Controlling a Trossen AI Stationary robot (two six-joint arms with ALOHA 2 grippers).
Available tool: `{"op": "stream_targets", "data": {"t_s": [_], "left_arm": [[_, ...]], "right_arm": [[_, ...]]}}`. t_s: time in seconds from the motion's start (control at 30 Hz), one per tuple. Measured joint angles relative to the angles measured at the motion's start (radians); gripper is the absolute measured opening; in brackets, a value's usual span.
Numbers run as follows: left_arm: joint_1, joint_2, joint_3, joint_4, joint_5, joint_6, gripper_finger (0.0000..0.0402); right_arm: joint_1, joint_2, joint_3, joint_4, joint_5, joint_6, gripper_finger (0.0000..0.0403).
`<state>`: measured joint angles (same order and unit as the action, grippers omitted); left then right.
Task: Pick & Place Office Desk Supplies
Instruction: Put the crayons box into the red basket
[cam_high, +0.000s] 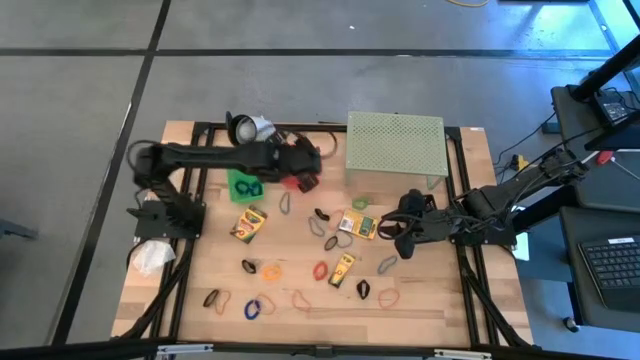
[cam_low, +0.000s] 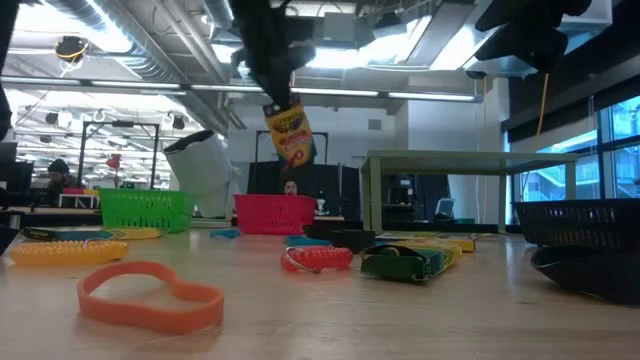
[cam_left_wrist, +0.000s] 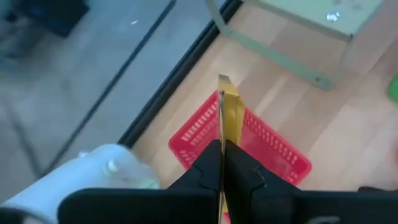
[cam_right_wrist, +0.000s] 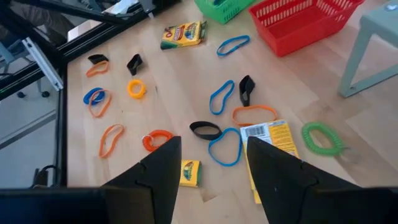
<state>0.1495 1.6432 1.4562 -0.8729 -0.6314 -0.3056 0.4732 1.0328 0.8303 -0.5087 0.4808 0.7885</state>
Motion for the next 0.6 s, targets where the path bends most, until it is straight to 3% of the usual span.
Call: {"op": "stream_targets", "data": {"t_s": [0.2, 0.33, 0.6], "left_arm": [[0.101, -0.072, -0.158, 0.053, 0.096, 0.024, 0.0002], [0.116, -0.072, -0.224, 0.193, 0.187, 0.076, 0.0002], [0.116, -0.038, -0.243, 0.219, 0.142, 0.151, 0.0002]], "right_arm": [[0.000, 0.000, 0.000, 0.014, 0.009, 0.013, 0.0184], [0.000, 0.000, 0.000, 0.037, 0.018, 0.014, 0.0184], [-0.001, 0.000, 0.000, 0.071, 0.040, 0.024, 0.0184]]}}
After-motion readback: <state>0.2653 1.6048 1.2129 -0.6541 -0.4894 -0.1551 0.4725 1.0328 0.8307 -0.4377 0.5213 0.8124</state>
